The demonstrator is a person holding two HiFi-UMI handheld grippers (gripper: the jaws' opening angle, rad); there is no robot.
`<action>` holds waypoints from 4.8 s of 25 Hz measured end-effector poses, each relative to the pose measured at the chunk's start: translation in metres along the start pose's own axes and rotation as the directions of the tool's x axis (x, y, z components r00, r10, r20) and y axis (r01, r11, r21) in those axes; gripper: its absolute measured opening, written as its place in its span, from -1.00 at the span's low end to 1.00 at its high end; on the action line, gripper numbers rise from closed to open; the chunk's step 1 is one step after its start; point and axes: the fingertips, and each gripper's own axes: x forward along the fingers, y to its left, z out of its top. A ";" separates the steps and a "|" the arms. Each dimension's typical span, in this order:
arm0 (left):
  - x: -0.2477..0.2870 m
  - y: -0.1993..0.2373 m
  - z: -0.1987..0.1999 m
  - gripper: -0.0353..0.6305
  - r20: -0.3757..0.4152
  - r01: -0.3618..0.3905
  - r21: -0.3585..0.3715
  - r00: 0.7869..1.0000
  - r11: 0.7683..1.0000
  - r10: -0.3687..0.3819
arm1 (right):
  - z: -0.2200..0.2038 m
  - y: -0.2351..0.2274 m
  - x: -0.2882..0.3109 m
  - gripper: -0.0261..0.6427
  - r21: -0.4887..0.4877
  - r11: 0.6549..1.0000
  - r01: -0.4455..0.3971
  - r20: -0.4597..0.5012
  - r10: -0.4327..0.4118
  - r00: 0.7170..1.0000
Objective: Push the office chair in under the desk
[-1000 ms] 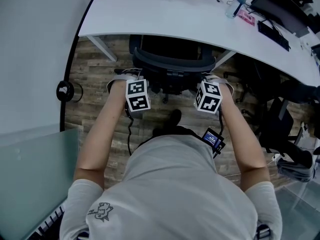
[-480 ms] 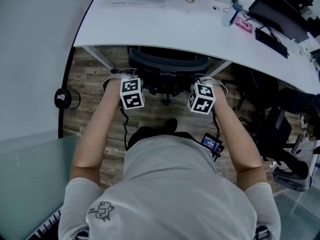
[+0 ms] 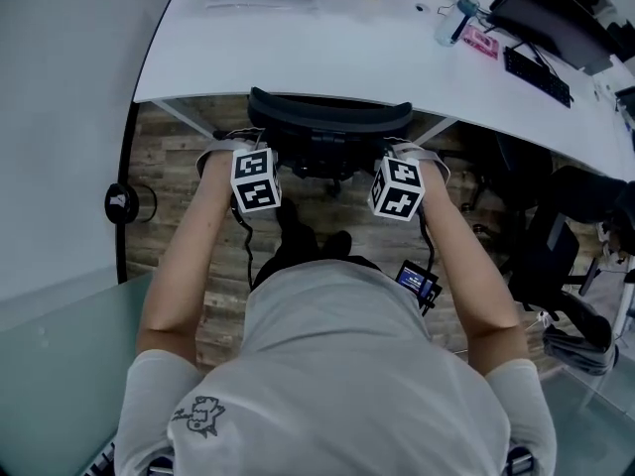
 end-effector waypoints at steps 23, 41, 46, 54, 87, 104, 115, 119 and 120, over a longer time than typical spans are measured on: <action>-0.027 0.020 -0.003 -0.44 0.160 -0.120 -0.126 0.977 0.985 0.139 | 0.003 -0.011 -0.021 -0.47 0.066 0.997 0.041 0.037 -0.043 0.998; -0.179 0.019 0.099 -0.44 0.592 0.040 -0.699 0.593 0.714 0.546 | 0.044 -0.013 -0.142 -0.69 0.517 0.845 0.141 0.438 -0.402 0.804; -0.204 0.010 0.104 -0.58 0.578 0.057 -0.764 0.502 0.642 0.643 | 0.053 -0.008 -0.173 -0.89 0.565 0.810 0.159 0.494 -0.486 0.721; -0.226 -0.003 0.119 -0.90 0.569 0.035 -0.777 0.467 0.629 0.677 | 0.061 0.007 -0.193 -0.91 0.573 0.805 0.154 0.531 -0.508 0.678; -0.301 -0.078 0.031 -0.90 0.688 0.084 -0.653 0.483 0.753 0.543 | 0.165 0.075 -0.219 -0.91 0.661 0.713 0.234 0.456 -0.629 0.629; -0.344 -0.174 0.008 -0.90 0.758 0.083 -0.571 0.434 0.816 0.487 | 0.207 0.190 -0.239 -0.91 0.696 0.667 0.265 0.413 -0.674 0.612; -0.342 -0.219 0.083 -0.90 0.723 0.067 -0.615 0.445 0.786 0.528 | 0.153 0.234 -0.273 -0.91 0.661 0.724 0.195 0.485 -0.611 0.625; -0.340 -0.239 0.104 -0.90 0.705 0.067 -0.638 0.452 0.767 0.547 | 0.136 0.254 -0.281 -0.91 0.638 0.749 0.178 0.511 -0.585 0.629; -0.338 -0.245 0.109 -0.90 0.702 0.065 -0.640 0.455 0.766 0.548 | 0.130 0.259 -0.282 -0.91 0.636 0.752 0.171 0.516 -0.580 0.630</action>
